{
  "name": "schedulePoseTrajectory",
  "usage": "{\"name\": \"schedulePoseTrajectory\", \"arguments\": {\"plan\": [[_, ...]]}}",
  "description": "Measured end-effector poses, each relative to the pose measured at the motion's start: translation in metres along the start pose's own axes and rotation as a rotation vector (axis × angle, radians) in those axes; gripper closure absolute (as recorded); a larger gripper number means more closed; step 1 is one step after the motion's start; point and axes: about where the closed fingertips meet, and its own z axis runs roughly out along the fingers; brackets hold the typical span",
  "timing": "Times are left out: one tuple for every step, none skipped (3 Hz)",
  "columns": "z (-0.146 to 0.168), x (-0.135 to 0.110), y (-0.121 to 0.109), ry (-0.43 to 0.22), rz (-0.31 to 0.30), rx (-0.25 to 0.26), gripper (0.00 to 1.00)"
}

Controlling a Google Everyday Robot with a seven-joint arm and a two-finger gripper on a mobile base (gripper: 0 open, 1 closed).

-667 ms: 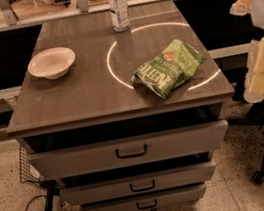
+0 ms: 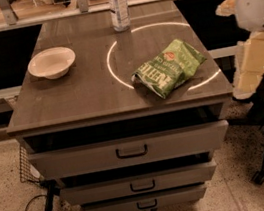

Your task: Place green jalapeno chip bag into paper bowl

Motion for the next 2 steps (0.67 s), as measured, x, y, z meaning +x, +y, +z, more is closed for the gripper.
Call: {"name": "schedulePoseTrajectory", "arguments": {"plan": [[0.026, -0.022, -0.027, -0.058, -0.152, 0.013, 0.0], [0.049, -0.043, -0.05, -0.103, -0.297, 0.011, 0.0]]}}
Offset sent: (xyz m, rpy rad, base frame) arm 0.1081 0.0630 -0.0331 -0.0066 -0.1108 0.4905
